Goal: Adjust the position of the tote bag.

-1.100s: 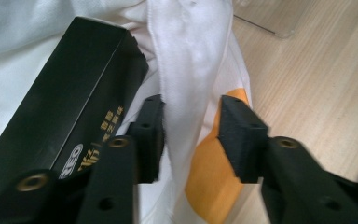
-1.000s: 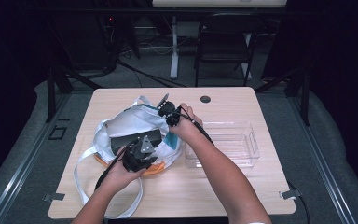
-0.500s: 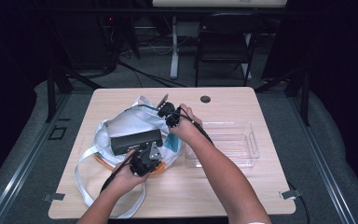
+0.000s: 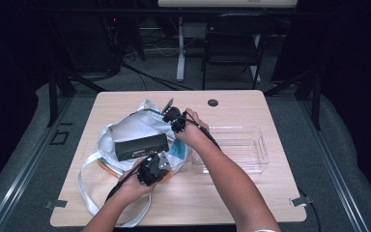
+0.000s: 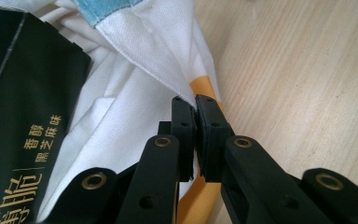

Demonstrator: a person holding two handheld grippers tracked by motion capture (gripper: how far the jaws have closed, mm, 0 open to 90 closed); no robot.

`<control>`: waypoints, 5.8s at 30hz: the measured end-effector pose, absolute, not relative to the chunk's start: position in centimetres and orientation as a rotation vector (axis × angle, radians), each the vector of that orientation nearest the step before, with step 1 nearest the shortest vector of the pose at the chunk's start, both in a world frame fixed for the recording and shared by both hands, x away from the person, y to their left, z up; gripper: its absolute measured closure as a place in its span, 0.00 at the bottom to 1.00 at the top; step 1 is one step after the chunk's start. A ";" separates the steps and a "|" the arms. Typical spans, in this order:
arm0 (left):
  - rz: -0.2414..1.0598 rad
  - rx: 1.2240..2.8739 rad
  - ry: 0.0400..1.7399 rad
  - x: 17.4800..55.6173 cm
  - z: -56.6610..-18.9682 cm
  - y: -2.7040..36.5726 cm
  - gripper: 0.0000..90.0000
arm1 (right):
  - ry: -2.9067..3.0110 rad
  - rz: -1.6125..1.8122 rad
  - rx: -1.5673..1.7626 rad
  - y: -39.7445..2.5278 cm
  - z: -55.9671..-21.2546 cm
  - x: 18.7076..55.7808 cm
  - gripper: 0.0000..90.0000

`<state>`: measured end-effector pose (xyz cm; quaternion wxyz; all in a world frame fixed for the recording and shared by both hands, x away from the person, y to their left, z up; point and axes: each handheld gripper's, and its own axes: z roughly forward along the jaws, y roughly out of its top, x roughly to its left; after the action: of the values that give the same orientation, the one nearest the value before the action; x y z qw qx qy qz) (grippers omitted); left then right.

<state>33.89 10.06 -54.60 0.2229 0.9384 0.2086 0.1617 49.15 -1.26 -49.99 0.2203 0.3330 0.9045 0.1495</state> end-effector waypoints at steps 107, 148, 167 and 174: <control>0.444 2.546 0.931 38.6 -47.8 21.3 0.41 | 2.377 1.109 0.850 -13.8 -45.9 35.2 0.28; 0.320 2.888 0.742 44.1 -49.7 20.2 0.34 | 2.390 1.094 0.896 -14.8 -46.8 35.7 0.28; 0.239 2.928 0.731 45.4 -51.5 19.4 0.35 | 2.404 1.091 0.886 -14.4 -47.2 35.6 0.28; 0.222 2.928 0.736 45.7 -51.9 19.2 0.35 | 2.406 1.087 0.884 -14.3 -47.2 35.5 0.28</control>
<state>45.71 19.23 -51.87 0.0572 0.9656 0.2429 0.0732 35.53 -14.25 -47.23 0.1778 0.3123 0.8505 0.3841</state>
